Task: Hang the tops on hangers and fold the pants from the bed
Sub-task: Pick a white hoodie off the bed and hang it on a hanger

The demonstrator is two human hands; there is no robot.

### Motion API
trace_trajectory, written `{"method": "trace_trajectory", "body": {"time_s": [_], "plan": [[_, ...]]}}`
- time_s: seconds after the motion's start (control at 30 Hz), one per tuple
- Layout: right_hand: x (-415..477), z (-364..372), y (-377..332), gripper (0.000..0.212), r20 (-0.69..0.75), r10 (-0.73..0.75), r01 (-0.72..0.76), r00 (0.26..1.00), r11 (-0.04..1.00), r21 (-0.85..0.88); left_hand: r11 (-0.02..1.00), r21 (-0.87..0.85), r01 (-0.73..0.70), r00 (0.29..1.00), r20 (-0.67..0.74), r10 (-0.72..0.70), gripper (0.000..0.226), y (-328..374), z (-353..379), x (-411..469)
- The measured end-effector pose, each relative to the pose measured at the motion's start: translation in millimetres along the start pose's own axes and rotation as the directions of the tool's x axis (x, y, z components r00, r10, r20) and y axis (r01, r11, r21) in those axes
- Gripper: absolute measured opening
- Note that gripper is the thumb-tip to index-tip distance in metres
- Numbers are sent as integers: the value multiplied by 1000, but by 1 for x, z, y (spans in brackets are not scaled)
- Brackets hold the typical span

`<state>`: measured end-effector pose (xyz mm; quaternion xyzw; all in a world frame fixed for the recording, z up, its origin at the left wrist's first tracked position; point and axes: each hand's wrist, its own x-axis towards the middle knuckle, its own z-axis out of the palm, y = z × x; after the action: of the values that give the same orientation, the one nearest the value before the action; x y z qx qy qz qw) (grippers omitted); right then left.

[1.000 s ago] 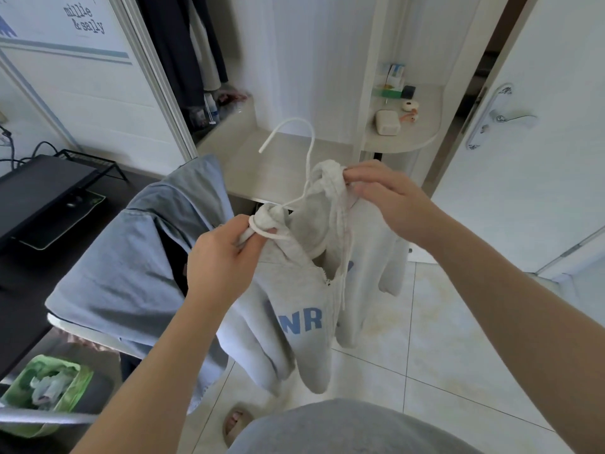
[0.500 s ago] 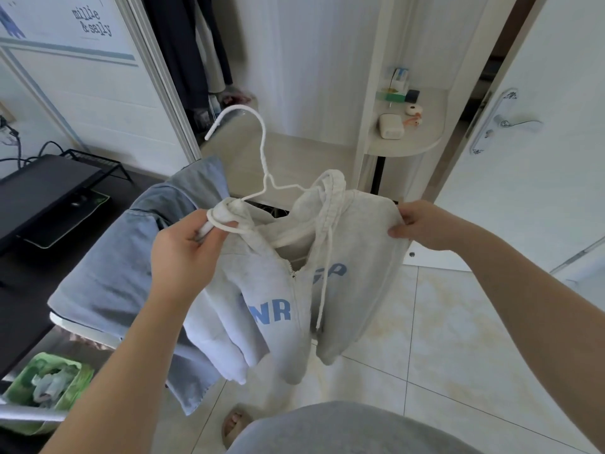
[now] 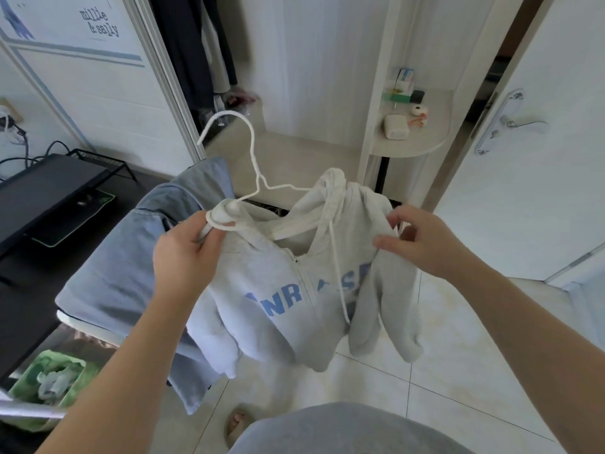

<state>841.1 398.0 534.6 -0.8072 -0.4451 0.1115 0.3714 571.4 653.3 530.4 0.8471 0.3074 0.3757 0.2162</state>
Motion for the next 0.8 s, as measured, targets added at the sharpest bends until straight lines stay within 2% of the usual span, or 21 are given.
{"method": "trace_trajectory", "body": {"time_s": [0.13, 0.23, 0.33, 0.4, 0.43, 0.53, 0.57, 0.8], "plan": [[2, -3, 10, 27, -121, 48, -41, 991, 997, 59, 987, -146, -61, 998, -1, 62, 40, 6, 1, -2], [8, -9, 6, 28, -46, 13, -11, 999, 999, 51, 979, -186, -83, 996, 20, 88, 42, 11, 0, 1], [9, -13, 0, 31, -56, -3, 7, 998, 998, 68, 969, -225, -99, 993, 47, 112, 45, 12, -5, 4], [11, -13, -11, 42, -21, -36, 37, 999, 998, 58, 968, -218, -124, 986, 79, 144, 44, 12, -7, 8], [12, -13, -18, 41, 26, -63, 62, 998, 998, 30, 968, -208, -139, 981, 101, 163, 41, 13, -6, 10], [18, -8, -37, 13, 155, -127, 127, 980, 992, 8, 967, -165, -193, 965, 148, 217, 21, 18, -3, 17], [20, -7, -41, 16, 168, -143, 141, 975, 990, 19, 967, -145, -209, 960, 158, 231, 18, 18, -4, 20], [22, 6, -61, 10, 259, -170, 154, 951, 985, 80, 951, -13, -310, 920, 247, 304, 39, 21, -9, 28]]}}
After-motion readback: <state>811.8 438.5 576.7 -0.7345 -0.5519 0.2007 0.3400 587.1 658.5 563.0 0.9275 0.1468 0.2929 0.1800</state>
